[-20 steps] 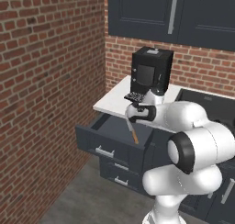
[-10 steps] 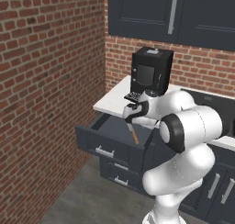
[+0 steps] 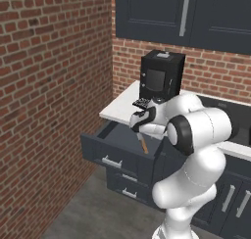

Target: Pick up the knife from the drawer and place it on the cutting board. Then place the meat from the plate to the cutting board.

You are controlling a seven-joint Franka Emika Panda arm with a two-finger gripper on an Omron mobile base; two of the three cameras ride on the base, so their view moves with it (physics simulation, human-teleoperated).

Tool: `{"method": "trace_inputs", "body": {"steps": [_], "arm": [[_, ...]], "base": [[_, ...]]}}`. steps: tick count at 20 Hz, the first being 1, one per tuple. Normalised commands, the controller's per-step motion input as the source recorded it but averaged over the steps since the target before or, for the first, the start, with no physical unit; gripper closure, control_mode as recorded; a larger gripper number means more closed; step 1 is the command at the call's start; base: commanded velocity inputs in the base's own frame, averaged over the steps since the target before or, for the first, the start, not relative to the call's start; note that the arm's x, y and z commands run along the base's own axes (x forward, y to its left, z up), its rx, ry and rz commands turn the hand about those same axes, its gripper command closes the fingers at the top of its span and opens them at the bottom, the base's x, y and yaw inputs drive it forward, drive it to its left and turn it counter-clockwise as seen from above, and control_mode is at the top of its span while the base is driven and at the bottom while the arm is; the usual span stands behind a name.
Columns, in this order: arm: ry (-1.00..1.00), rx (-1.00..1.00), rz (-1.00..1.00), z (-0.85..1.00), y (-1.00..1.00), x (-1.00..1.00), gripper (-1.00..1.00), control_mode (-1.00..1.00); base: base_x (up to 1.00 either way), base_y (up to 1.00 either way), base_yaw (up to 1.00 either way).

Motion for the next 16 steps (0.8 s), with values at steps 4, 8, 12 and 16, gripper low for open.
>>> {"method": "trace_inputs", "body": {"steps": [4, 8, 12, 16], "arm": [[0.04, 0.01, 0.01, -0.32, 0.0, 0.02, -1.0, -1.0], [0.04, 0.0, 0.0, -0.38, 0.0, 0.12, -1.0, -1.0], [0.05, 0.03, 0.0, -0.36, 0.0, 0.18, -1.0, -1.0], [0.06, 0.01, 0.0, -0.35, 0.02, 0.22, -1.0, -1.0]], "base": [[0.0, 0.0, 0.0], [0.0, 0.0, 0.0], [0.0, 0.0, 0.0], [0.0, 0.0, 0.0]]}}
